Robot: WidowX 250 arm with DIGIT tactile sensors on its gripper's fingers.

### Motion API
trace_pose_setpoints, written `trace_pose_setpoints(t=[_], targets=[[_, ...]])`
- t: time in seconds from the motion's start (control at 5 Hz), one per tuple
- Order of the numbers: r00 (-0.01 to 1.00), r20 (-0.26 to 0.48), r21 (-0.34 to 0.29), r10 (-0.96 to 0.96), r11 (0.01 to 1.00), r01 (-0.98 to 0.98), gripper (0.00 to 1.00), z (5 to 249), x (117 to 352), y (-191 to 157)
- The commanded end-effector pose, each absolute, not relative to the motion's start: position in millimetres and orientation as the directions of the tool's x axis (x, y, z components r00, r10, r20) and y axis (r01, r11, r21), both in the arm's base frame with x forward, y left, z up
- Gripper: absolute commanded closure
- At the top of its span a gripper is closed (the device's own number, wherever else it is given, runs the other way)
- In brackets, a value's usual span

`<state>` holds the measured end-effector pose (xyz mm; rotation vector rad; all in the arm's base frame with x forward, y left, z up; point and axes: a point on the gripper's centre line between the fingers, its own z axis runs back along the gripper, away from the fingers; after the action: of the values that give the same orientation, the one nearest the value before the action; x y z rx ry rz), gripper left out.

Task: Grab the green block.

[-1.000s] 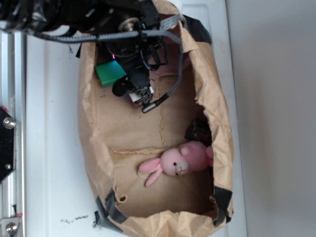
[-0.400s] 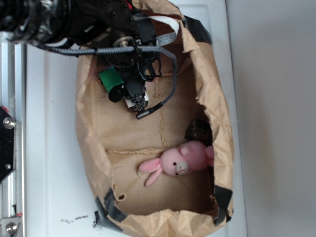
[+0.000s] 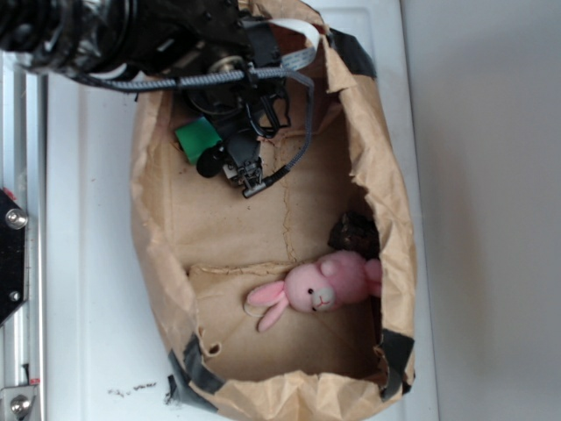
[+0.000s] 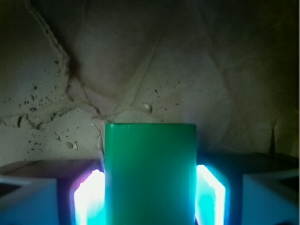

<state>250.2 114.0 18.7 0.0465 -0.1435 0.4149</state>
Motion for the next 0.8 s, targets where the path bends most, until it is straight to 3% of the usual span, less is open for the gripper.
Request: trace_pose_setpoints(t=[0.0, 0.4, 0.6], targets=[[0.896, 0.185, -0.003, 0.403, 0.912, -0.410, 1.00, 70, 261, 92], [0.896, 0.246, -0.071, 0.370, 0.929, -0.364, 1.00, 141, 279, 52], [0.915, 0.264, -0.032, 0.305, 0.951, -0.308, 1.00, 168, 282, 29]])
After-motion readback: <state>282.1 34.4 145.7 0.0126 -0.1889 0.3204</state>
